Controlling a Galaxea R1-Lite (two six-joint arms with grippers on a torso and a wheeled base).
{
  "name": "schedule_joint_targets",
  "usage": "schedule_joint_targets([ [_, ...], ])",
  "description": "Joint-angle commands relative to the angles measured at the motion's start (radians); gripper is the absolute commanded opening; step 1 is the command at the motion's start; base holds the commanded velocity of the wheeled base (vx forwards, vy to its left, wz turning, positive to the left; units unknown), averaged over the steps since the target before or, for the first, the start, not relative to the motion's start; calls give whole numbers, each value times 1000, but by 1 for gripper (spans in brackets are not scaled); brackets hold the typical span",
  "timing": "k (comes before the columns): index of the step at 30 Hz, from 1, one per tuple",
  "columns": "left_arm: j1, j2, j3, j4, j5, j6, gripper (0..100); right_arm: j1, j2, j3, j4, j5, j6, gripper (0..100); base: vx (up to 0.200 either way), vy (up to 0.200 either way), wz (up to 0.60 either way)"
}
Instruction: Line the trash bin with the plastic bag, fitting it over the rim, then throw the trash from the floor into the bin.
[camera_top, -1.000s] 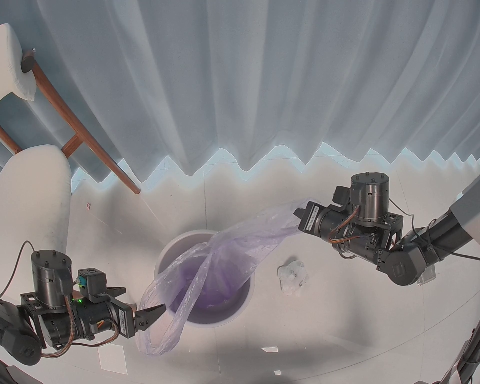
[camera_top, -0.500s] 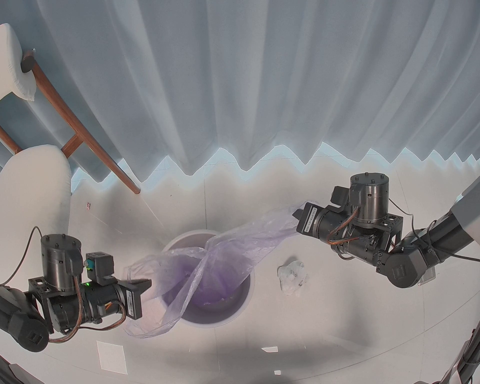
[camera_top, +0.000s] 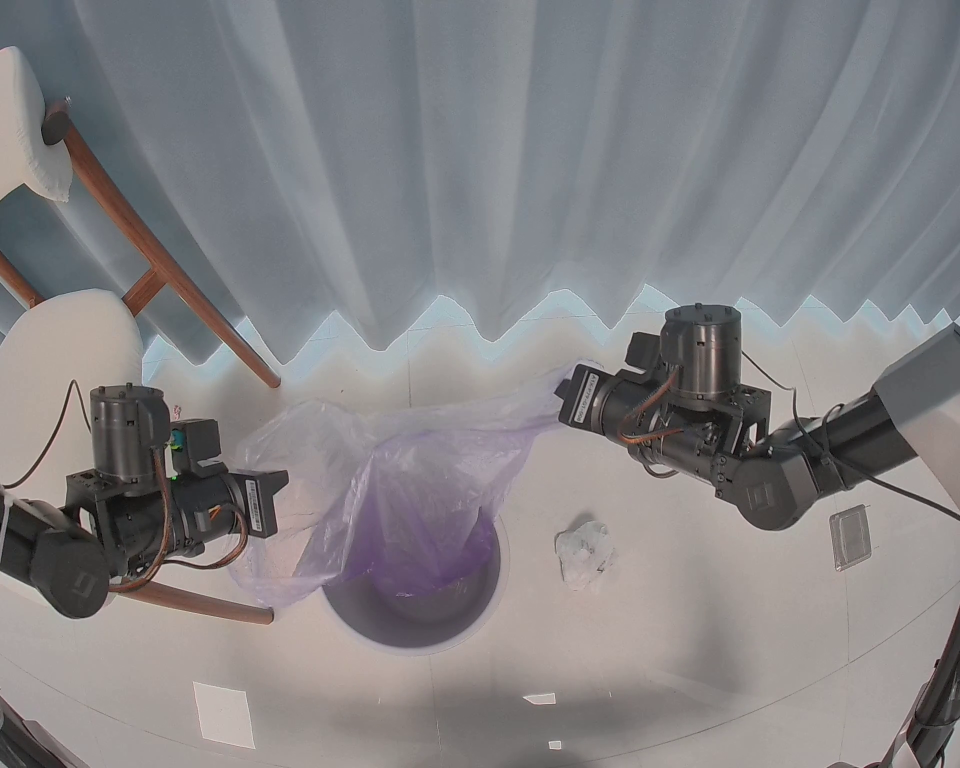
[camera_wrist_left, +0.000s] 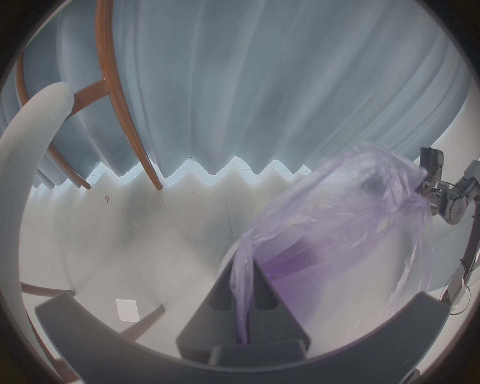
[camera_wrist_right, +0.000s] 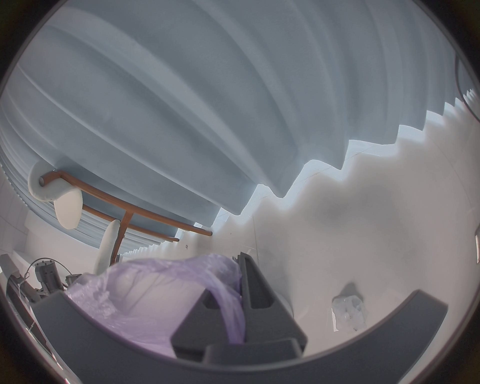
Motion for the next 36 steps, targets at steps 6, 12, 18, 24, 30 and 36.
schedule_joint_targets([
  [6, 51, 232, -199, 37, 10, -15, 0, -51, 213, -343, 194, 49, -61, 0, 0, 0, 0],
  [12, 89, 307, -251, 35, 8, -14, 0, -69, 308, -452, 232, 62, -100, 0, 0, 0, 0],
  [18, 133, 365, -284, 37, 0, -12, 0, -75, 359, -469, 240, 77, -130, 0, 0, 0, 0],
  [24, 166, 408, -279, 35, 0, -12, 0, -94, 399, -452, 234, 80, -147, 0, 0, 0, 0],
  [30, 167, 443, -274, 27, -3, -14, 0, -98, 419, -450, 232, 88, -147, 0, 0, 0, 0],
  [36, 164, 471, -271, 26, -3, -14, 0, -98, 422, -426, 228, 94, -149, 0, 0, 0, 0],
])
